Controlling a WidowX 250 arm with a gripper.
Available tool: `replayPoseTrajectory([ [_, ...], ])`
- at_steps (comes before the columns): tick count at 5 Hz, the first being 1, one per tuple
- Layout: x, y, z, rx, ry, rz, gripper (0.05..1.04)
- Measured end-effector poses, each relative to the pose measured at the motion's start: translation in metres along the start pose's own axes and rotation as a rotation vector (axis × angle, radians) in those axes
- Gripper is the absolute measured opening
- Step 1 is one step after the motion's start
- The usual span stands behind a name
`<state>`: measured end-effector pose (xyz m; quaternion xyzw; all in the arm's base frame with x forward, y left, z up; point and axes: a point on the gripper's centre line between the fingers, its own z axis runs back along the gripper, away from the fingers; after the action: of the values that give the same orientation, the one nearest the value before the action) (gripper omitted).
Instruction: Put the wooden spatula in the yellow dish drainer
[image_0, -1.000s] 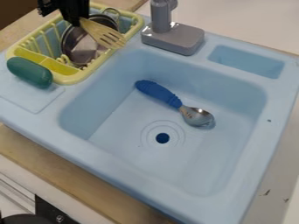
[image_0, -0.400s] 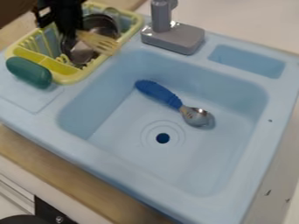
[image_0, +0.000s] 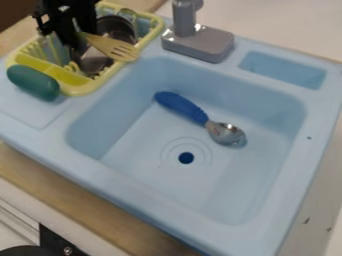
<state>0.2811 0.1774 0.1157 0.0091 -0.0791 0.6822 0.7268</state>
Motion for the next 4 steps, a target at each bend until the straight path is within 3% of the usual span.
replayPoseTrajectory([
  [1, -0.001, 0.004, 0.012, -0.025, -0.029, 0.011, 0.872],
  [2, -0.004, 0.006, 0.014, -0.002, -0.032, -0.012, 1.004],
  [3, -0.007, 0.002, 0.027, -0.034, -0.063, -0.024, 0.999],
  [4, -0.015, 0.001, 0.029, -0.013, -0.063, -0.048, 0.999],
])
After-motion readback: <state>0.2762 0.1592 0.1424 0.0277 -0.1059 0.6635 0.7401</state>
